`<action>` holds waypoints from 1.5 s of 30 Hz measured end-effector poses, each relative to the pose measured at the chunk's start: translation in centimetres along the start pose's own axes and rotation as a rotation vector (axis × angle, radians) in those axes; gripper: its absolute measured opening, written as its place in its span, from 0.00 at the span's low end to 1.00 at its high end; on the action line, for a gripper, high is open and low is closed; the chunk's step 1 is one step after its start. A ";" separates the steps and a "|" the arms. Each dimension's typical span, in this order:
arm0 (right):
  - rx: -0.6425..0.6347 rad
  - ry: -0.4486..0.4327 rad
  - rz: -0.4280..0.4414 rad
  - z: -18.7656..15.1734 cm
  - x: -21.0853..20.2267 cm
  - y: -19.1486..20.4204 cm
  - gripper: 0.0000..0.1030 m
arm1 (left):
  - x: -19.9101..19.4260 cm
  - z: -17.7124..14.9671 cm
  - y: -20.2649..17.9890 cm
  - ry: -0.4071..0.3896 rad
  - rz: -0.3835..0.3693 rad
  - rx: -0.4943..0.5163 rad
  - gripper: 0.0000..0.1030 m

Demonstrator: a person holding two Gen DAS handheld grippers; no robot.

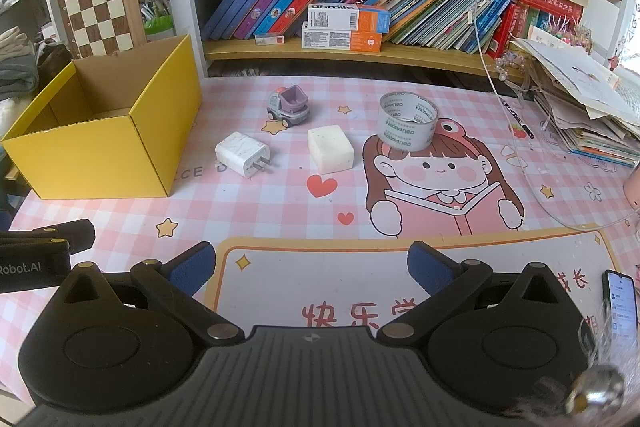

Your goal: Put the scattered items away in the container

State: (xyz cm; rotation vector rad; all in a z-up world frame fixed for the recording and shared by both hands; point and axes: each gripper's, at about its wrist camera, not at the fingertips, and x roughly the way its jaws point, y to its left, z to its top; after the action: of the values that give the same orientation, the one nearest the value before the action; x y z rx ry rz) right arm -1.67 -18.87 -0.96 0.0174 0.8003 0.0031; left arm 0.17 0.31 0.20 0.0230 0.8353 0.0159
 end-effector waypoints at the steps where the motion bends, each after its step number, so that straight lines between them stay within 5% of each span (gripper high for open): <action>1: 0.000 0.000 0.000 0.0 0.0 0.0 1.00 | 0.0 0.0 0.0 0.000 0.000 0.000 1.00; 45: -0.010 0.012 0.010 0.1 0.5 0.0 1.00 | 0.2 0.2 -0.4 0.001 -0.055 -0.001 1.00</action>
State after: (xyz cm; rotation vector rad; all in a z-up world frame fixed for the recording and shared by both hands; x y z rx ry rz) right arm -1.24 -18.89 -1.30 0.0119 0.8119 0.0168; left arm 0.46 -0.07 0.13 -0.0012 0.8368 -0.0349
